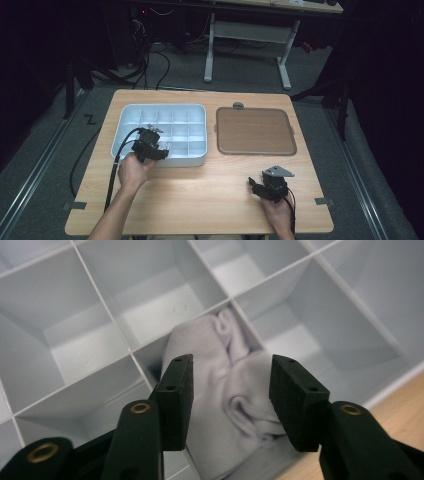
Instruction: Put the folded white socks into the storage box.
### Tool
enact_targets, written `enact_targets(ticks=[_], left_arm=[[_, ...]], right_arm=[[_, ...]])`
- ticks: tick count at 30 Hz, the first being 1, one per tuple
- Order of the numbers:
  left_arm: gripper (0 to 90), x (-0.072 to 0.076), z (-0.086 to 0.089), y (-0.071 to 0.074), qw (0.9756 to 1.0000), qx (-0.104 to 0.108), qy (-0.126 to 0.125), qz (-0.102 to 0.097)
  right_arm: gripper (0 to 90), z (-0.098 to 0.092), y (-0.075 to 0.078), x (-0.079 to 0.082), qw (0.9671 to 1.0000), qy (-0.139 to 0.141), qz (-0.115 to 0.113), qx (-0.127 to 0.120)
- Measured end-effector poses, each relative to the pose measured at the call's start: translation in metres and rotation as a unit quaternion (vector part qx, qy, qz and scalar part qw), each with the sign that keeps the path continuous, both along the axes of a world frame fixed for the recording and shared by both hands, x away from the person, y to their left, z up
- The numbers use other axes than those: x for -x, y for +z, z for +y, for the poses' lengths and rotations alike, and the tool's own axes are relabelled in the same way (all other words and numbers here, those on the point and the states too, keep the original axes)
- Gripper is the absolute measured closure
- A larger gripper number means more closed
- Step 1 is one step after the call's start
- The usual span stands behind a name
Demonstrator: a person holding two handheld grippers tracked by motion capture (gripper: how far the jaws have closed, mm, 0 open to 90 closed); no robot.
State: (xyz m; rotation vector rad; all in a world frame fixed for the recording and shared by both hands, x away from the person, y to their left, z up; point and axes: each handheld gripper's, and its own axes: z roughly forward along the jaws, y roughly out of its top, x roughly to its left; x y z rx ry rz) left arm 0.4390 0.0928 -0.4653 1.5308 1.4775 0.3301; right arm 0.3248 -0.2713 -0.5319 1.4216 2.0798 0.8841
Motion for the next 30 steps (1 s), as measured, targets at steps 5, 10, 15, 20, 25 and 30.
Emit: enact_targets(ticks=[5, 10, 15, 20, 25, 30], left_arm=[[49.4, 0.005, 0.005, 0.014, 0.9988, 0.043, 0.003, -0.024], [47.8, 0.014, 0.017, 0.022, 0.9967, 0.072, 0.016, -0.035], [46.5, 0.022, 0.021, 0.024, 0.9955, 0.083, 0.018, -0.042], [46.0, 0.032, 0.023, 0.034, 0.9924, 0.106, 0.012, -0.061], [45.0, 0.048, 0.024, 0.038, 0.99, 0.118, -0.002, -0.077], [44.1, 0.063, 0.028, 0.029, 0.9867, 0.14, -0.004, -0.082]], right_arm=[[39.8, 0.0, 0.0, 0.0, 1.0, 0.0, 0.0, 0.0], [39.8, 0.0, 0.0, 0.0, 1.0, 0.0, 0.0, 0.0], [39.7, 0.0, 0.0, 0.0, 1.0, 0.0, 0.0, 0.0], [39.8, 0.0, 0.0, 0.0, 1.0, 0.0, 0.0, 0.0], [39.7, 0.0, 0.0, 0.0, 1.0, 0.0, 0.0, 0.0], [39.7, 0.0, 0.0, 0.0, 1.0, 0.0, 0.0, 0.0]])
